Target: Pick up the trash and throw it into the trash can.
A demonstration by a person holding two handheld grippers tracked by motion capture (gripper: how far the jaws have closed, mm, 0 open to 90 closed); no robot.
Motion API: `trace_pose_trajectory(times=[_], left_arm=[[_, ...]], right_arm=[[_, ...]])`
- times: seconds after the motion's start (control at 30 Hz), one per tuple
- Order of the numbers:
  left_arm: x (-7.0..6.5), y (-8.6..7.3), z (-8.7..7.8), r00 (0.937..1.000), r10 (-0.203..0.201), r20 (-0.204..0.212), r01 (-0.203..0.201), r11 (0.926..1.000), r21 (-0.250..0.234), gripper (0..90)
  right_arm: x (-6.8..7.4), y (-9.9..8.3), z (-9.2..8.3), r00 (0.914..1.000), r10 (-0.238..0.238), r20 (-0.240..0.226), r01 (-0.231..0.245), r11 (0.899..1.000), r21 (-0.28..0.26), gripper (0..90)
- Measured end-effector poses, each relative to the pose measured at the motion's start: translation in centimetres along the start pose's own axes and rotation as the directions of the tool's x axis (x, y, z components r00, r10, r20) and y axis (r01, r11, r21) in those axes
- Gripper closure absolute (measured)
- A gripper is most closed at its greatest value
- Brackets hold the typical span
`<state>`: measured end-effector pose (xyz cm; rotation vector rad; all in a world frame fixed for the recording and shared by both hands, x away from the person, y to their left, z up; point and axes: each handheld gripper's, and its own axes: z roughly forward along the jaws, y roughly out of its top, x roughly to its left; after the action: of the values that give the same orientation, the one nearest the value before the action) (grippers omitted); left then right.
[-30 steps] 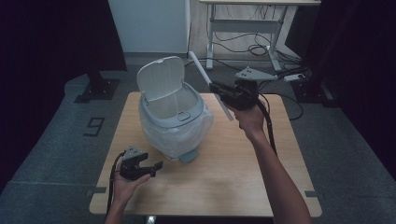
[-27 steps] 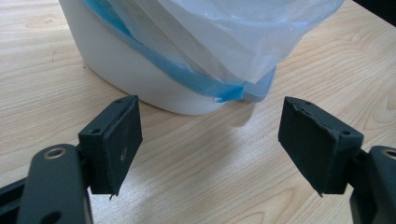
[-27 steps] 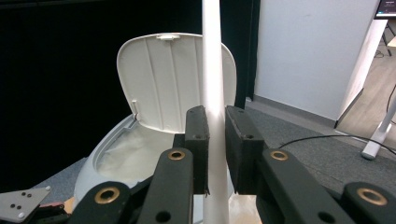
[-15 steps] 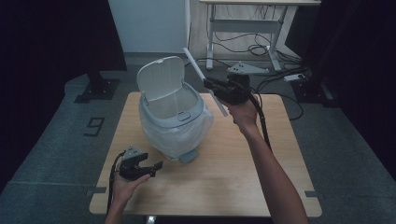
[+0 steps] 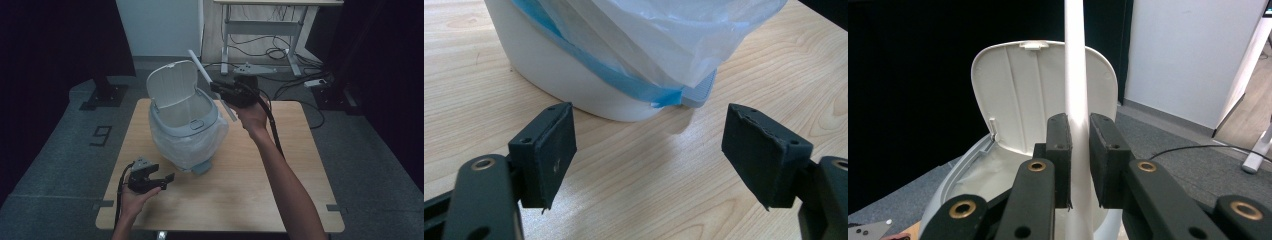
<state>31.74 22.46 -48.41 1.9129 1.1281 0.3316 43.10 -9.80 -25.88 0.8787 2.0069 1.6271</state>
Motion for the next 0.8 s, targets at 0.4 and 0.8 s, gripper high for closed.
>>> trace_pose_trajectory(times=[0.4,0.8], left_arm=[[0.0,0.0,0.0,1.0,-0.001,0.004,0.001,1.0,0.001,21.9],[0.2,-0.1,-0.2,1.0,-0.006,0.004,0.006,1.0,-0.005,21.9]], right_arm=[[0.3,0.6,1.4,0.9999,-0.002,-0.01,0.002,1.0,0.003,79.5],[0.8,1.3,3.2,0.9998,-0.013,-0.012,0.013,1.0,0.023,79.5]])
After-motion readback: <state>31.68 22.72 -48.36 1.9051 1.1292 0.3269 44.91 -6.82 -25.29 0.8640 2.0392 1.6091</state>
